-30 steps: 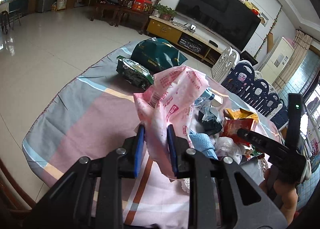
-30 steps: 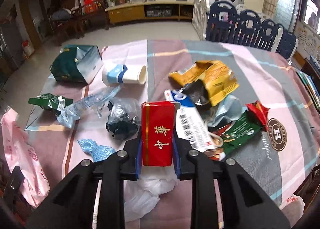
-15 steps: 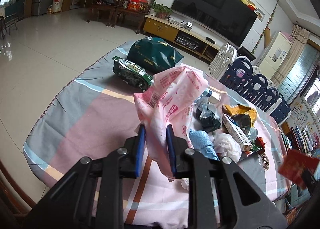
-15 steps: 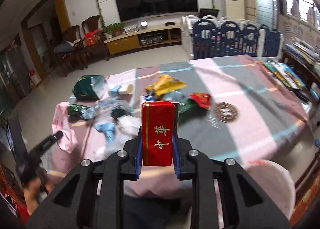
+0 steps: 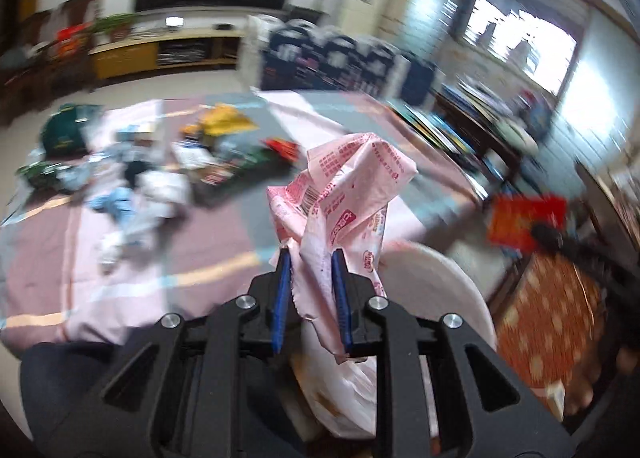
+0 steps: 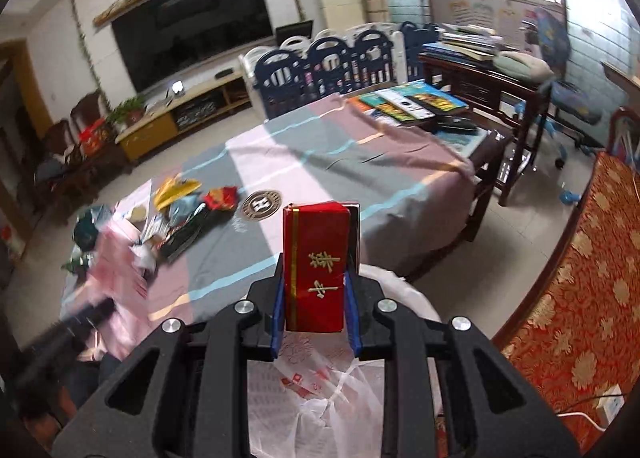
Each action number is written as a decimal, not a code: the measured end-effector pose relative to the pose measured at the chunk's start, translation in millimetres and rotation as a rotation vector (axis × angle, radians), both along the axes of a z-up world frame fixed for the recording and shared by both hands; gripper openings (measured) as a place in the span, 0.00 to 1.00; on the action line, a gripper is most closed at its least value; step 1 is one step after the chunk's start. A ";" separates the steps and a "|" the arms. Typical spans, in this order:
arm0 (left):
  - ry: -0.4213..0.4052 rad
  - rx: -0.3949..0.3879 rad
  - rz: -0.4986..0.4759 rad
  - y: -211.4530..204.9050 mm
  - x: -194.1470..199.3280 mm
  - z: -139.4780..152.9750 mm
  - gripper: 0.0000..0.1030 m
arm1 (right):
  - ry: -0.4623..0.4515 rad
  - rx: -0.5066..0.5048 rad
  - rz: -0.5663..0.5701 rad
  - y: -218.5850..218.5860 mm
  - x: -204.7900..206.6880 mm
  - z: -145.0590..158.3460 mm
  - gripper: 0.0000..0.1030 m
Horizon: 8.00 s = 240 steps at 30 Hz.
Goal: Collect trash
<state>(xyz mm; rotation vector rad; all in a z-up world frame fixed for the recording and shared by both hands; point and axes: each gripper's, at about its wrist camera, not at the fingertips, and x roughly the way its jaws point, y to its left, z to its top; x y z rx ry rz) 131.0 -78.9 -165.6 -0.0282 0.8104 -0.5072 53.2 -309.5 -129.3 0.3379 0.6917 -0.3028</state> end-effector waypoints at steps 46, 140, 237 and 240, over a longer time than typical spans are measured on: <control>0.329 0.369 0.307 157.7 174.2 -109.2 0.57 | 0.265 0.099 0.119 27.2 30.8 -49.0 0.65; 0.166 -0.041 0.741 257.0 101.4 -81.5 0.18 | 0.264 -0.030 0.383 286.6 173.9 -122.6 0.04; 0.308 -0.072 -0.354 -77.4 3.8 -84.1 0.54 | 0.023 0.209 -0.261 -50.2 -5.0 -69.3 0.61; 0.247 0.012 -0.326 -84.5 -0.6 -86.8 0.80 | 0.019 0.197 -0.264 -52.8 -5.6 -67.5 0.66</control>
